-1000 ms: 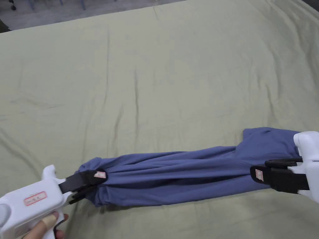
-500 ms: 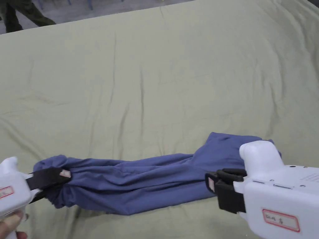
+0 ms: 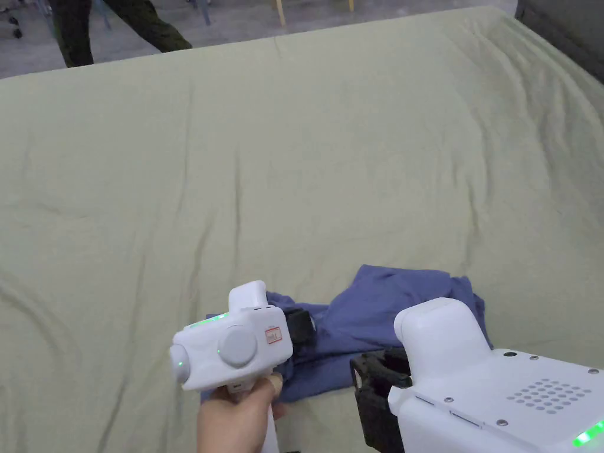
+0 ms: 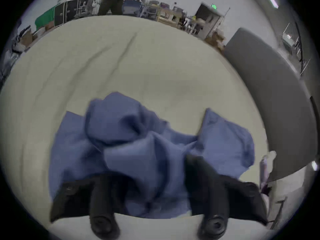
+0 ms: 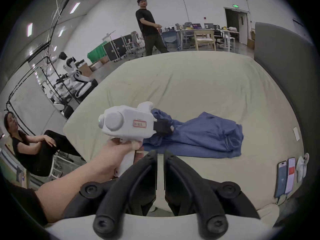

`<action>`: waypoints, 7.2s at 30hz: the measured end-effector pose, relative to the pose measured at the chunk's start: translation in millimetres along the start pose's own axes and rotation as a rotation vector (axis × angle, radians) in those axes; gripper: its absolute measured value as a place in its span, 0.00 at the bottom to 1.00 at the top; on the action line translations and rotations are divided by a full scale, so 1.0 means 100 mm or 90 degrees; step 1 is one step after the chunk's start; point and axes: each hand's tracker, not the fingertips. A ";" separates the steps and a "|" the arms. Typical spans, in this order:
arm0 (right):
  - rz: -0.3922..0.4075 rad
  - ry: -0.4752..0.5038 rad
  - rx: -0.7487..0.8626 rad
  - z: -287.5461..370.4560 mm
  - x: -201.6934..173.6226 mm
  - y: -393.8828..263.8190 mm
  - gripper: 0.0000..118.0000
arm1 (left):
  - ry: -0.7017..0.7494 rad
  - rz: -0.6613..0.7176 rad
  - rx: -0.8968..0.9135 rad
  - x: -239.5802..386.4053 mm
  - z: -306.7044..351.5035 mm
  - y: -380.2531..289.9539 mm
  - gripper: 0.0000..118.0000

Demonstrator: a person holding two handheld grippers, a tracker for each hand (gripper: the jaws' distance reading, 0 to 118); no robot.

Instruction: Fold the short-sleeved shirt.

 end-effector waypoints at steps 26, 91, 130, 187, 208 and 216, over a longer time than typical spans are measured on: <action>-0.066 -0.041 0.060 0.52 0.60 -0.13 0.11 | -0.019 -0.120 -0.045 1.21 -0.29 -0.29 0.07; -0.020 -0.044 0.060 0.44 0.31 -0.07 0.12 | -0.126 -0.016 -0.041 0.83 -0.24 -0.09 0.93; -0.094 0.018 -0.028 -0.88 0.88 0.25 0.12 | -0.026 0.001 0.031 -0.28 1.01 0.05 0.00; 0.041 0.131 -0.039 -1.17 -2.63 0.60 0.16 | 0.191 0.022 -0.169 -3.74 2.04 0.89 0.43; -0.005 0.140 -0.036 -0.96 -1.95 0.75 0.17 | 0.365 0.051 0.045 -3.14 2.88 1.17 1.00; 0.071 0.053 0.173 -0.17 -0.94 1.26 0.18 | 0.345 -0.179 0.344 -0.95 3.47 1.36 0.00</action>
